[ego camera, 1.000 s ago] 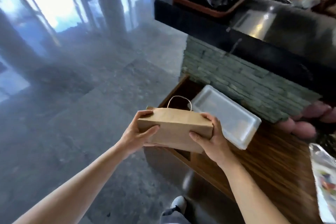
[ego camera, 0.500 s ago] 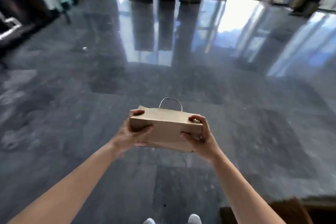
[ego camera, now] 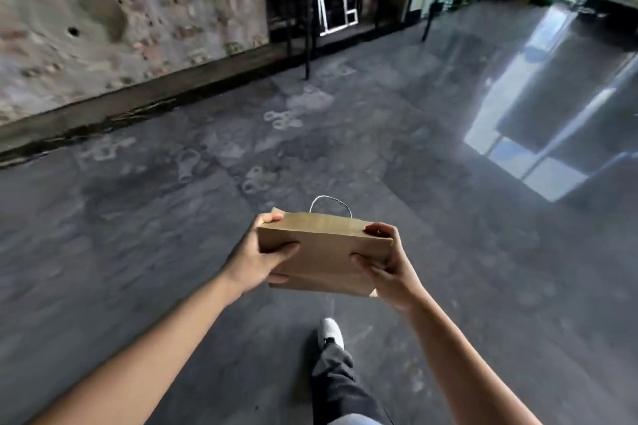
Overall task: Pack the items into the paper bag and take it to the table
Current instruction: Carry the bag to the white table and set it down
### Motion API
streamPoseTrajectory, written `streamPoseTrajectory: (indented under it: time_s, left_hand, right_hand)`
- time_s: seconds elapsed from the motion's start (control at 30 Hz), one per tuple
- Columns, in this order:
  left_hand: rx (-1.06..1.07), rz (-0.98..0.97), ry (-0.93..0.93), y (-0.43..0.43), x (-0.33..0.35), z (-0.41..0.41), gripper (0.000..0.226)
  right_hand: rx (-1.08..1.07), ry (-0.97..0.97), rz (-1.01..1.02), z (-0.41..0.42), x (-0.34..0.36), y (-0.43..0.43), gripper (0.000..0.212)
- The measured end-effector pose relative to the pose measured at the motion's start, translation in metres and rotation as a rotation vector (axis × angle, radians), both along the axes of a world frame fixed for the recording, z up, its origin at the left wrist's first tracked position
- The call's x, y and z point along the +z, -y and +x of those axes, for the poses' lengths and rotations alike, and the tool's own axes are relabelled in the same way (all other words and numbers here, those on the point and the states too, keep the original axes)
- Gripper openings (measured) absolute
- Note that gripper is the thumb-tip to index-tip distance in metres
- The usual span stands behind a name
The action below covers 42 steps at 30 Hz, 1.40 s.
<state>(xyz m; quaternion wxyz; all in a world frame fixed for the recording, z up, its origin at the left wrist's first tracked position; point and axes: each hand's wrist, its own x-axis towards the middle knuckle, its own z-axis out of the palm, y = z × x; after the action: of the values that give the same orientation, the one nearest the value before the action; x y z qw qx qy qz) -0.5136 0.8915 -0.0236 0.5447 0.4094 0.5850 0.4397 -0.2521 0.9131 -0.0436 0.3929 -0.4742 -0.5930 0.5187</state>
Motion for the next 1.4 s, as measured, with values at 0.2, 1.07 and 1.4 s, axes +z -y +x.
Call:
streamPoseTrajectory:
  time_s: [0.2,1.07,1.4]
  left_hand:
    - [0.158,-0.024,-0.002,-0.163,0.02,-0.037,0.045]
    - [-0.025,-0.089,0.105,-0.974,0.052,-0.203,0.017]
    - [-0.094,-0.048,0.041,-1.328,0.06,-0.171,0.005]
  right_hand:
    - [0.098,0.0,0.001,-0.043,0.022,-0.201,0.037]
    - [-0.255,-0.369,-0.159,-0.208,0.054,-0.944,0.014]
    - [-0.25,-0.46,-0.202,-0.179,0.047,-1.289,0.013]
